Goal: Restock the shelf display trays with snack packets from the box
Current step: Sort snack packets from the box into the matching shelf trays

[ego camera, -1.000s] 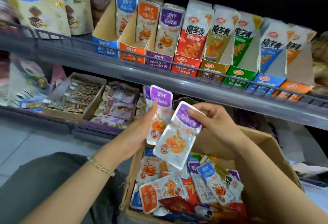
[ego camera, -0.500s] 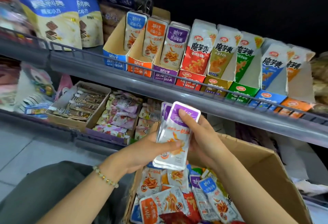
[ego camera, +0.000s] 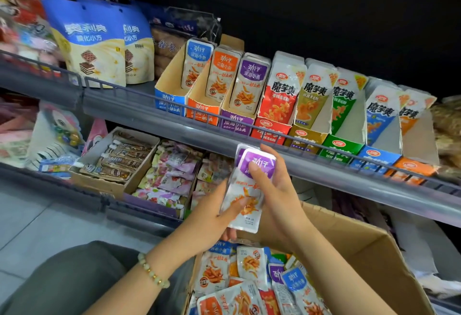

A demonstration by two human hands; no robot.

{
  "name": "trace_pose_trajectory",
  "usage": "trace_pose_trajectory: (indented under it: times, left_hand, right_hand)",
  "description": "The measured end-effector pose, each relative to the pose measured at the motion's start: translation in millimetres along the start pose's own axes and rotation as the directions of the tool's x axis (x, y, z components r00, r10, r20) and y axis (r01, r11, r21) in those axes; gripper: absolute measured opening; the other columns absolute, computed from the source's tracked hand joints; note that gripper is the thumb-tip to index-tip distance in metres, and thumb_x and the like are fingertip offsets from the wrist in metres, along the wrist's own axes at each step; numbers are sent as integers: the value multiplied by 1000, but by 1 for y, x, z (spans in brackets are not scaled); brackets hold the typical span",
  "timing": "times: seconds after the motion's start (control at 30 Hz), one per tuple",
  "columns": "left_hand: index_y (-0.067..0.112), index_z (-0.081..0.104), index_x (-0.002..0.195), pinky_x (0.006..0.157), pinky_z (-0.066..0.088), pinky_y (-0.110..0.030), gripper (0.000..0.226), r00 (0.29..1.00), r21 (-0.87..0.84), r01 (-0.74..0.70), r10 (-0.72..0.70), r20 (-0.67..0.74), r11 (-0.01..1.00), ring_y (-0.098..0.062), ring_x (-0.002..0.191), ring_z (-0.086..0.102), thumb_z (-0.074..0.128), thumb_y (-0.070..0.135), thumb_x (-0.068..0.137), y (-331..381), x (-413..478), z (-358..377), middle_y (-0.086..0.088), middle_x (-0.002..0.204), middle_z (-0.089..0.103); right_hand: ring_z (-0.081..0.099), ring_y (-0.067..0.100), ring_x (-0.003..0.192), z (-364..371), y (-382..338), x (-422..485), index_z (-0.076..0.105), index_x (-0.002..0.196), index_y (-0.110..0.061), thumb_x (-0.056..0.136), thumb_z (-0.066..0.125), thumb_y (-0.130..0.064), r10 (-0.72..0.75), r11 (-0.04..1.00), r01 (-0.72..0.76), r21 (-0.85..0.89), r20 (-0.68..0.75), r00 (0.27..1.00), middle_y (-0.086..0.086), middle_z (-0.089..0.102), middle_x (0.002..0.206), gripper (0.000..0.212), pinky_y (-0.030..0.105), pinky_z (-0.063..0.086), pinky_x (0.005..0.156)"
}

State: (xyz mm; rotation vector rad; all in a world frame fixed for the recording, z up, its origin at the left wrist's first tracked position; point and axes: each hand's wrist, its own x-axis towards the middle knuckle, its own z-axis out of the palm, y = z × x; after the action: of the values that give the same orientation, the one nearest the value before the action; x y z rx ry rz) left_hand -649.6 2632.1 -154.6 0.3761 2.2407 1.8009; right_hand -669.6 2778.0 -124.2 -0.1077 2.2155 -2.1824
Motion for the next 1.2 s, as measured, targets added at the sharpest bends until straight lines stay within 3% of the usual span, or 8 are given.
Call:
trace_pose_trajectory:
  times: [0.13,0.23,0.37,0.57,0.77,0.87,1.0,1.2]
  left_hand:
    - [42,39,120,51,41,-10,23,988,69,-29,18,154,997,4,56,55,43,38,97,8,-3,-13,22,69,63]
    - [45,42,117,50,41,-14,25,971,94,-77,54,232,993,0,53,50,44,47,92,16,-5,-18,16,63,59]
    - [25,60,106,43,37,-14,31,980,-23,-172,173,98,985,-3,47,48,57,44,81,30,-2,-26,10,70,67]
    - [10,60,89,41,36,-9,27,931,-117,-351,332,-154,929,2,49,55,52,36,81,55,17,-47,11,62,65]
    - [22,54,99,53,40,-12,24,900,72,-419,424,-97,905,8,57,55,41,41,91,77,63,-71,18,72,62]
    - [29,50,107,75,50,-24,34,887,239,-380,425,-179,894,3,86,62,36,55,89,79,90,-98,14,98,65]
    - [28,44,128,83,42,-21,47,838,503,-295,473,-273,812,-3,102,54,28,55,92,73,111,-121,12,115,58]
    - [32,48,133,95,38,-22,37,850,706,-293,514,-117,645,-3,114,48,35,40,100,53,128,-120,15,132,51]
  right_hand:
    - [71,11,87,-24,-24,4,50,121,-33,74,75,-16,54,985,-26,-173,160,986,-2,72,100,56,19,55,68]
    - [71,11,80,-40,-46,9,58,105,-22,61,80,-22,146,941,-68,-332,217,965,-3,73,89,50,21,55,64]
    - [72,21,87,-43,-63,16,60,111,-13,60,77,-26,199,943,-130,-306,205,958,5,75,97,55,34,59,78]
    - [72,18,86,-40,-94,31,65,99,-15,64,81,-11,220,967,-170,-190,281,934,6,75,96,39,27,59,75]
    - [71,22,94,-43,-131,69,62,115,-11,59,80,-21,66,924,-10,-382,133,989,6,74,101,60,31,57,82]
    - [72,20,89,-45,-152,91,61,116,-16,60,81,-25,-42,897,52,-439,33,999,4,75,98,60,35,57,78]
    - [72,14,78,-39,-176,121,58,111,-21,71,83,-20,-188,735,122,-668,-28,982,0,72,94,46,25,58,61]
    - [63,18,99,-15,-179,170,48,129,-19,70,85,-20,-184,463,139,-875,59,981,5,61,117,70,38,56,85]
